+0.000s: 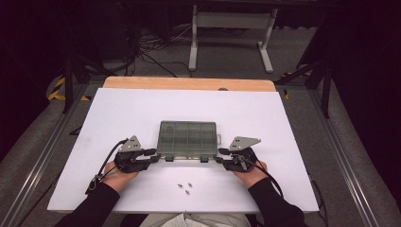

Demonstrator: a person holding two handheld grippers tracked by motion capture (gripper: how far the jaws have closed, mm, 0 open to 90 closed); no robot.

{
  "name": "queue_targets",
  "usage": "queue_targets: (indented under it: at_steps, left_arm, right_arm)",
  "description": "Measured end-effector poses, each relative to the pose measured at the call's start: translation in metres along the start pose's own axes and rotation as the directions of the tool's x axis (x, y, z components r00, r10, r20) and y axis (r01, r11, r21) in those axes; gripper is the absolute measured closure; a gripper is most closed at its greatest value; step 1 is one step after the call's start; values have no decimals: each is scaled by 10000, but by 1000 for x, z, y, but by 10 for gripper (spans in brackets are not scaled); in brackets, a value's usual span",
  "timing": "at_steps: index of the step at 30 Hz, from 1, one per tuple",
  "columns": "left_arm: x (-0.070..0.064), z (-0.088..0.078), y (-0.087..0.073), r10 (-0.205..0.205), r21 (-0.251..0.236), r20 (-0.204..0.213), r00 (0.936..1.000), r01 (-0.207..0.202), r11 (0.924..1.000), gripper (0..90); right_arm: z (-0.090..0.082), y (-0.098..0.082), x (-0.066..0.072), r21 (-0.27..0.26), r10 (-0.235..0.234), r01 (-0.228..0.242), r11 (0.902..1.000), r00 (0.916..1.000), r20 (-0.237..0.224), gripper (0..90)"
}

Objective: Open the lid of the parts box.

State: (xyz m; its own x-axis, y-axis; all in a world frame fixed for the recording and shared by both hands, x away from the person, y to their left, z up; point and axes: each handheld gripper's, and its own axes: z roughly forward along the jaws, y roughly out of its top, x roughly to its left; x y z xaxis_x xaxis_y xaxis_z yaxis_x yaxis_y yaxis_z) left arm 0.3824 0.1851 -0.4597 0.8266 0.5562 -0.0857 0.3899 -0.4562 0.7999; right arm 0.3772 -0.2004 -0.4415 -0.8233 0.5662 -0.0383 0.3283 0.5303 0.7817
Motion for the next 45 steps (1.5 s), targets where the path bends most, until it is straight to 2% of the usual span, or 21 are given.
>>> queue_targets:
  at_steps: [8,18,26,33,45]
  left_arm:
    - [1,-1,0,113,128,-27,9999,-113,9999,698]
    - [1,-1,0,68,130,-15,10000,-68,9999,699]
    - [1,-1,0,34,141,30,10000,-35,9999,701]
    - [1,-1,0,-30,196,30,10000,29,9998,700]
    - [1,-1,0,-18,237,15,10000,18,9997,698]
  right_arm:
    - [2,0,1,122,-61,60,9999,10000,36,655]
    - [3,-1,1,275,-39,40,9996,10000,-42,684]
    - [2,-1,1,266,3,-1,9996,10000,-55,690]
    - [1,-1,1,220,163,-161,9996,9998,-111,725]
    - [-1,0,1,201,141,-139,9997,9999,-98,772]
